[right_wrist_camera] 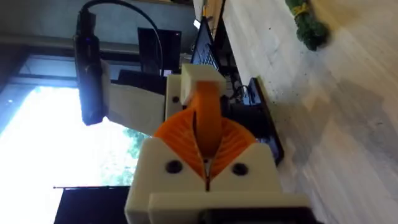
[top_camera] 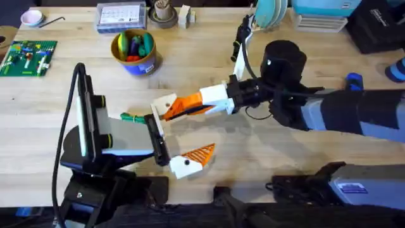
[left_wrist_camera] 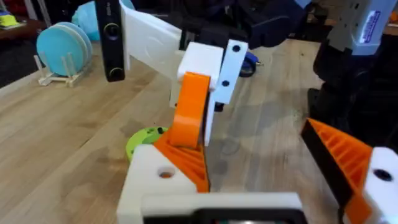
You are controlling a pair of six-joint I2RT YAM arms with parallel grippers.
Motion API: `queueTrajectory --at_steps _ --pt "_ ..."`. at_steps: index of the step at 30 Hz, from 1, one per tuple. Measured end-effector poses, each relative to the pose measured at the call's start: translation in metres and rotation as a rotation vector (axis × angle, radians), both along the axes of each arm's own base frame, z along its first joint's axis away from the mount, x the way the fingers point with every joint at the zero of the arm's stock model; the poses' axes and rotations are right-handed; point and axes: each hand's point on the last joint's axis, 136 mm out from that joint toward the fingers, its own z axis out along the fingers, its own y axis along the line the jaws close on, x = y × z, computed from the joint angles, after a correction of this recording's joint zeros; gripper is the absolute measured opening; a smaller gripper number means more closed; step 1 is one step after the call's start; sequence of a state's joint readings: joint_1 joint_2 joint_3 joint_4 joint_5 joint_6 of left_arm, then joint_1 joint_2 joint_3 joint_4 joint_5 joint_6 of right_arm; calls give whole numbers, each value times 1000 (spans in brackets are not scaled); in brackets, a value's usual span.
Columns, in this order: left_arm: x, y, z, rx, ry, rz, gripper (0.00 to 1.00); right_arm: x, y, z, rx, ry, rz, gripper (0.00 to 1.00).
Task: Pick up the gripper from the table and insert it into the empty holder that is missing its gripper. Then pick up a screw, insert it into the mounting hole, and use the screwdriver to tighten it. Finally, clean up the table by picking up the vegetable and placing it into the bucket.
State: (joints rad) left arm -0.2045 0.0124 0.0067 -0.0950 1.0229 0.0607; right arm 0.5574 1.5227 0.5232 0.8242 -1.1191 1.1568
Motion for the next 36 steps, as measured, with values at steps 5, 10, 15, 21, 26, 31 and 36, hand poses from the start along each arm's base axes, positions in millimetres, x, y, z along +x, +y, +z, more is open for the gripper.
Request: queueTrajectory --at_steps 5,10,15,21,26,31,36 --pt "-4 -2 0 -1 1 -27 993 -2 3 0 -3 0 1 8" --pt "0 0 0 1 -1 -2 993 0 10 0 -10 -15 -27 8" --pt "4 2 0 2 -5 24 993 5 15 3 -13 -25 -49 8" --pt "5 3 0 4 -9 31 993 6 15 3 -14 -26 -52 8" --pt "5 3 0 5 -11 28 993 8 13 3 -13 -23 -51 8" --pt "2 1 0 4 -11 12 993 11 10 4 -8 -22 -48 8" --pt "2 1 0 4 -11 10 993 12 9 4 -7 -22 -46 8"
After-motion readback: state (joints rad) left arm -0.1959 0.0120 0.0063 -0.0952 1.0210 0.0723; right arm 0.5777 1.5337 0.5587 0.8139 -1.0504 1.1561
